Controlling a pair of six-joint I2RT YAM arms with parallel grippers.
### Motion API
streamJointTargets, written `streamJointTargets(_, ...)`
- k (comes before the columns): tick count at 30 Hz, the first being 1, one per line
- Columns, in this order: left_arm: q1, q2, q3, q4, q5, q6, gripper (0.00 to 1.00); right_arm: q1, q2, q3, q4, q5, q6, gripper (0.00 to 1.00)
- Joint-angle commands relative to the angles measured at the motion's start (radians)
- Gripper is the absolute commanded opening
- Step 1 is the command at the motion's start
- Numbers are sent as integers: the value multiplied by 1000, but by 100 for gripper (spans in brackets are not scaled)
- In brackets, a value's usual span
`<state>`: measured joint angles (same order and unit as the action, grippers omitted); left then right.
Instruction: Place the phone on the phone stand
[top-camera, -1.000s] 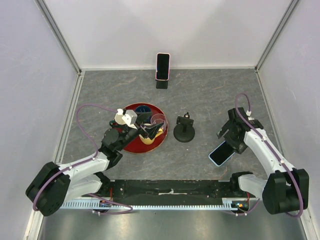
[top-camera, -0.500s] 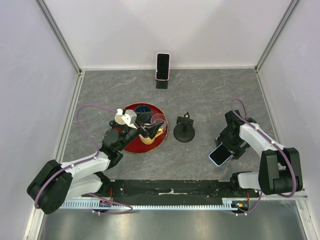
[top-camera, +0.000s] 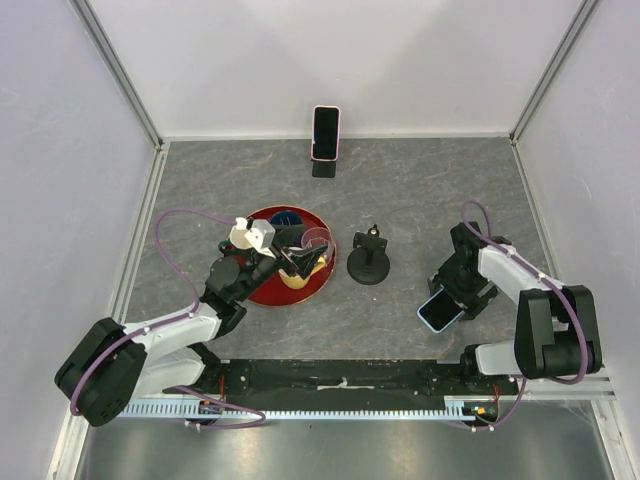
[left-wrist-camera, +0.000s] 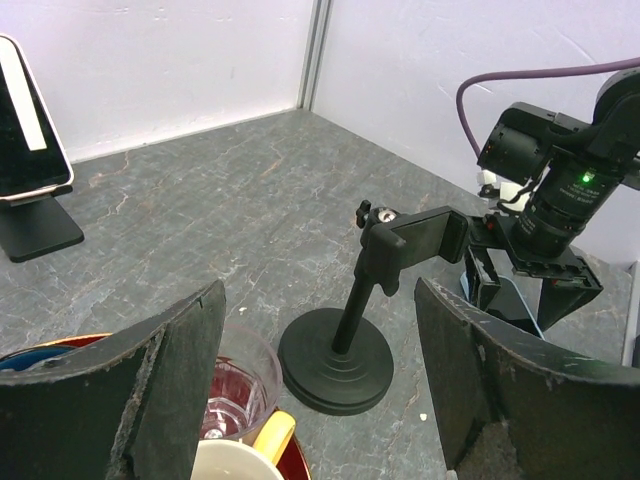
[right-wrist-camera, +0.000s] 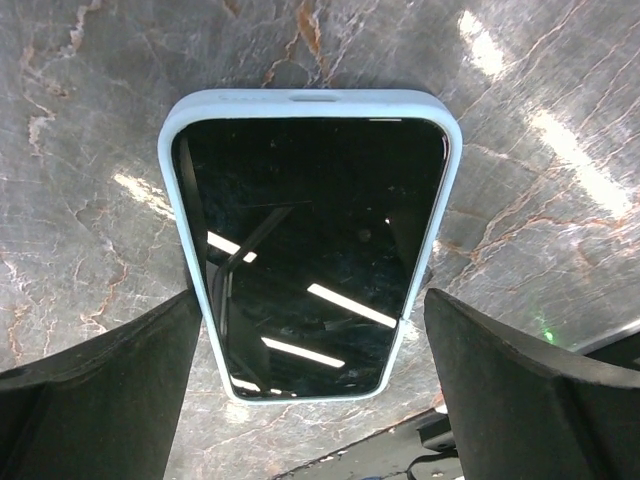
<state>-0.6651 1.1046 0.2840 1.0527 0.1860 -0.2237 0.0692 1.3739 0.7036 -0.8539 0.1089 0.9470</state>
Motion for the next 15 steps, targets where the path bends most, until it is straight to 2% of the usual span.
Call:
streamJointTargets(1,-1,-3,14,59,1,-19,82,-3,-35,-44,36,-12,29,98)
streamJointTargets(6,-1,-15,9,58,-11,-13,82,-2,-6,-78,78,-31,70,98)
streamJointTargets(15,-1,-3,12,52,-10,-8,82,-3,31,-112,124,-2,108,91)
